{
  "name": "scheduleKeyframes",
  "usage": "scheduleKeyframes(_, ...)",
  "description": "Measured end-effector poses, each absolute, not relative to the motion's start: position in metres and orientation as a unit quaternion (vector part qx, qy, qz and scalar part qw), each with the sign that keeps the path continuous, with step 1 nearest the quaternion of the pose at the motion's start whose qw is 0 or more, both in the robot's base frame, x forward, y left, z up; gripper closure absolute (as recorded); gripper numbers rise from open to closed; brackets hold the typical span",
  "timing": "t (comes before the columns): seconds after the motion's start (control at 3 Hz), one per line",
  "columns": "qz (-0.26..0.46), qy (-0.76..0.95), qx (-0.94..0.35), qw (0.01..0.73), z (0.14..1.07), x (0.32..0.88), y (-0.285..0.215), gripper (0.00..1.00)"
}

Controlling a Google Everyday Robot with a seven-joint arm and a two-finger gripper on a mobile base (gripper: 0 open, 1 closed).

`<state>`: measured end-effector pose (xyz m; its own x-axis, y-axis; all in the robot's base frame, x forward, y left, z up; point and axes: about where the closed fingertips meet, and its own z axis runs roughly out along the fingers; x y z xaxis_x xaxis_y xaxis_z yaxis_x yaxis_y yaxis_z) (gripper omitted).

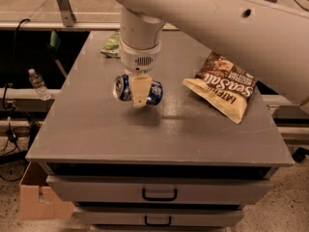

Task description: Knock pepsi can over

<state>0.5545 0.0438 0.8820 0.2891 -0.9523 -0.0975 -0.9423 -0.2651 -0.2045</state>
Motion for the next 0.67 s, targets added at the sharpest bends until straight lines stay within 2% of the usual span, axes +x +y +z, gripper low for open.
scheduleKeyframes(0.33, -0.011, 0.585, -0.803, 0.116, 0.8843, 0.5483, 0.0532, 0.00)
scheduleKeyframes(0.67, 0.001, 0.581, -0.805, 0.122, 0.8877, 0.5436, 0.0570, 0.00)
